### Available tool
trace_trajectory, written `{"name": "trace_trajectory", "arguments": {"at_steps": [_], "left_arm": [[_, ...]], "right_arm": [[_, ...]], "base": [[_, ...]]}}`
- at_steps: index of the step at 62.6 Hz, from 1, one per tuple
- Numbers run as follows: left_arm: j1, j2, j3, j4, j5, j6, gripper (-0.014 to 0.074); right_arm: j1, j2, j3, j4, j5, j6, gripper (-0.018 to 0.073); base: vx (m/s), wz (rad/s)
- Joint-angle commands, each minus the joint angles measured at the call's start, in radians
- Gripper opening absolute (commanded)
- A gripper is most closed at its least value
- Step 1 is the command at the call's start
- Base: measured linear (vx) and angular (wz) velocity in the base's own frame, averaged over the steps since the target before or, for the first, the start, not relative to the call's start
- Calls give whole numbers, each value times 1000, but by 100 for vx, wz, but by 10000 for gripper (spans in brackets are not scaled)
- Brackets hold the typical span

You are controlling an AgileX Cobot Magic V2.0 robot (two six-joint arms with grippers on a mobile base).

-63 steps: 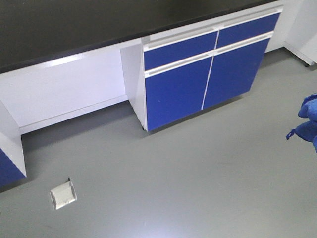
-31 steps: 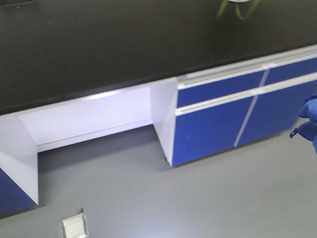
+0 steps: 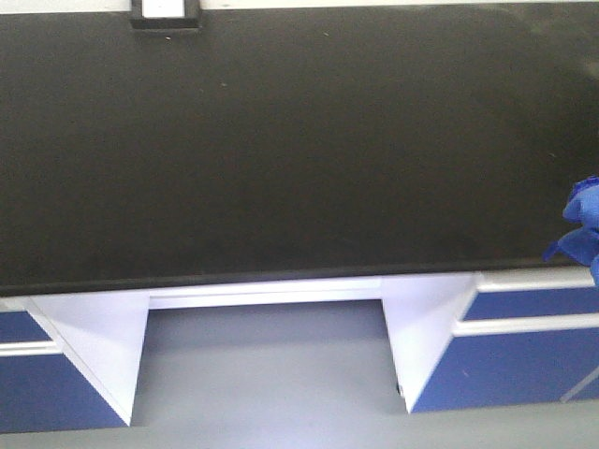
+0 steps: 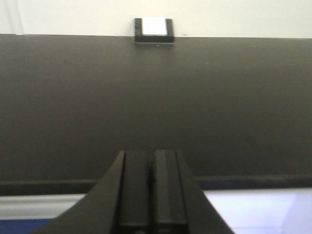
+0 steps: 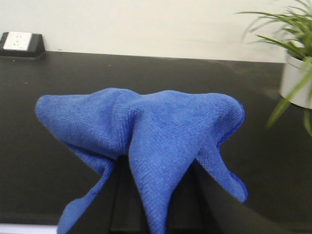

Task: Wipe right workspace with blue cloth
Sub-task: 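Carry the cloth in the right gripper while driving to the other counter, then lower the held cloth onto the counter with the right gripper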

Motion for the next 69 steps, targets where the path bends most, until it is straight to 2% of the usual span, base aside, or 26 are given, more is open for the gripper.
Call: {"name": "trace_trajectory", "arguments": {"at_steps": [1,36,69], "left_arm": [[-5,-16,30,1,-80,-8,-6],[-5,-16,30,1,-80,-8,-6],[-5,-16,30,1,-80,-8,-6]], "right_arm": [[-3,6,-30,-10,-87,-11,-1],[-3,6,-30,-10,-87,-11,-1],[-3,6,-30,-10,-87,-11,-1]], "base": [[40,36],[30,10],[5,-2]]}}
